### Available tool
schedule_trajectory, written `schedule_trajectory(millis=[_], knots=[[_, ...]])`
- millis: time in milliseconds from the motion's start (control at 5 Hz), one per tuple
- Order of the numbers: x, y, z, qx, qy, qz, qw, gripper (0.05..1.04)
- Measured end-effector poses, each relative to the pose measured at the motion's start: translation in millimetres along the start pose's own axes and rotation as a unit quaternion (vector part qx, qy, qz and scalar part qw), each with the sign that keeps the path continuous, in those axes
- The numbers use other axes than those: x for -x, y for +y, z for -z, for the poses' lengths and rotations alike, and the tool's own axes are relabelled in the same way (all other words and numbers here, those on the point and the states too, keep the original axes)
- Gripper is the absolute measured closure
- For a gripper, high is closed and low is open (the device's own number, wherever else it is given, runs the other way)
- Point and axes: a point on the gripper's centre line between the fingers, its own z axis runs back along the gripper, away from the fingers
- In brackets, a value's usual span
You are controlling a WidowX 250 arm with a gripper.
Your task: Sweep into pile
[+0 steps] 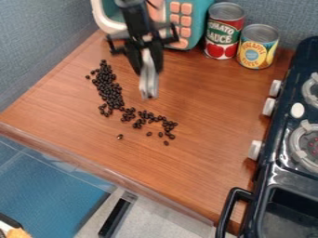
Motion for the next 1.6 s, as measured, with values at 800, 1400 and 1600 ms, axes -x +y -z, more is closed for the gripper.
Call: schedule_trajectory(millis=[800,1400,1600], knots=[[63,-54,45,-0.056,-0.028,0.127,0.9899,0.704],[53,-22,61,-0.084,-0.032,0.154,0.9841,0.704],[46,-9,58,-0.085,-0.030,0.161,0.9829,0.704]])
